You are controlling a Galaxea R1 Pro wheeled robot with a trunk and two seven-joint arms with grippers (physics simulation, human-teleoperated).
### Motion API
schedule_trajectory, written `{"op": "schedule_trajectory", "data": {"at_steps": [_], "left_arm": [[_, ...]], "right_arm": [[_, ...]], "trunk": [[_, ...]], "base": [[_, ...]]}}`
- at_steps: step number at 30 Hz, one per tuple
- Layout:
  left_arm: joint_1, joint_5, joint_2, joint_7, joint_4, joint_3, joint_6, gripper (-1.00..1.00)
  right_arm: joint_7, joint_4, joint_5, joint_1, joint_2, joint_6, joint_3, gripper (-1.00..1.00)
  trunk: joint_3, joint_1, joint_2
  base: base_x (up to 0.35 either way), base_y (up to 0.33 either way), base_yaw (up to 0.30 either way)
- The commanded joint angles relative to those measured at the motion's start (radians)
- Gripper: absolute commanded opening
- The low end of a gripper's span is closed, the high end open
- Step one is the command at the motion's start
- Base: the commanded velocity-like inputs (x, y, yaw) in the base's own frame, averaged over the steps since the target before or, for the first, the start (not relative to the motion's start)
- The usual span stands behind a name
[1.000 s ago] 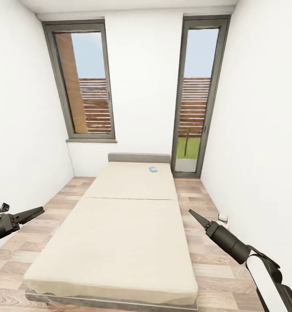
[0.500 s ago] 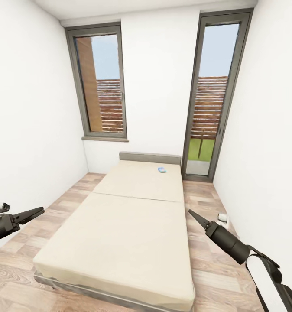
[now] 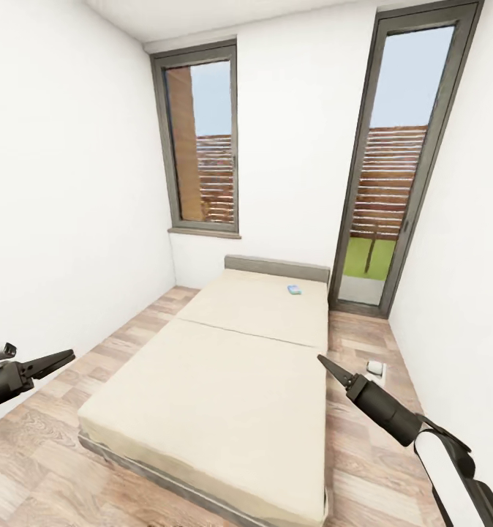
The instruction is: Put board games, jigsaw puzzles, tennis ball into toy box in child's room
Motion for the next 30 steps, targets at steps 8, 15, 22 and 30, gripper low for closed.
{"op": "schedule_trajectory", "data": {"at_steps": [8,15,22,30], "left_arm": [[-0.001,-0.004,0.0,-0.005,0.0,0.0,0.01,1.0],[-0.001,-0.004,0.0,-0.005,0.0,0.001,0.01,1.0],[-0.001,-0.004,0.0,-0.005,0.0,0.001,0.01,1.0],[-0.001,-0.003,0.0,-0.005,0.0,0.001,0.011,1.0]], "right_arm": [[0.0,0.0,-0.007,0.0,0.0,0.008,0.0,1.0],[-0.001,0.0,-0.006,0.0,0.0,0.009,0.001,1.0],[-0.002,0.0,-0.005,0.0,0.0,0.009,0.003,1.0],[-0.004,0.0,-0.005,0.0,0.0,0.01,0.004,1.0]], "trunk": [[0.0,0.0,-0.001],[0.0,0.0,-0.001],[0.0,0.0,-0.001],[0.0,0.0,-0.001]], "base": [[0.0,-0.303,0.288],[0.0,-0.304,0.288],[0.0,-0.193,0.288],[0.0,-0.024,0.288]]}}
